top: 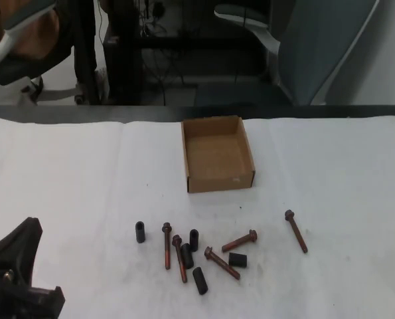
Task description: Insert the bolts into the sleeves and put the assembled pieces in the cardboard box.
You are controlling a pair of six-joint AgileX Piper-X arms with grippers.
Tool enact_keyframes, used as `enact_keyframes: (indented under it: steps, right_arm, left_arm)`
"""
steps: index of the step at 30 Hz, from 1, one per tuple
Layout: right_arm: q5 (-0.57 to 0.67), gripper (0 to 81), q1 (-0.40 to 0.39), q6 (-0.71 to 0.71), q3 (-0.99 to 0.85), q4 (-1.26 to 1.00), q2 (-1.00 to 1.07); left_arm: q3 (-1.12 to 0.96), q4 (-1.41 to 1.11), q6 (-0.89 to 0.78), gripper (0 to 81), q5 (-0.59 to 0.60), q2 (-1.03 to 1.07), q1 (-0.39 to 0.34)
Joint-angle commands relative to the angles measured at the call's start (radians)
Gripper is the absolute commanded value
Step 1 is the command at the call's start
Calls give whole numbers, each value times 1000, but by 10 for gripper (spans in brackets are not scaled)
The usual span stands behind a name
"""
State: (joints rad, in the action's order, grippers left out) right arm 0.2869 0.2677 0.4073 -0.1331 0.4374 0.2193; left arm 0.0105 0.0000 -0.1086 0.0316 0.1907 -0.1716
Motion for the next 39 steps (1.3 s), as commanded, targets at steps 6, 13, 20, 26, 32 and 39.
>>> enact_keyframes:
  steps: [6, 13, 20, 26, 32, 39]
  right_arm:
    - [204, 6, -22, -147, -1, -67, -5]
    - [227, 111, -183, -131, 41, -130, 1]
    - [68, 409, -367, -43, 12, -148, 137]
    - [-30, 409, -449, -177, -100, -316, 397]
    - [-103, 409, -452, -401, -248, -421, 750]
    - [-127, 409, -462, -477, -616, -50, 1225]
  left_arm:
    - [-10, 0, -196, 18, 179, -3, -1]
    - [-10, 0, -149, 57, 367, 79, -26]
    - [-109, -6, -135, 545, 155, 303, -154]
    - [-126, -230, -25, 458, 60, 635, -299]
    - [-126, -653, -25, 434, -32, 1034, -362]
    - [-162, -927, -68, 434, -50, 1260, -362]
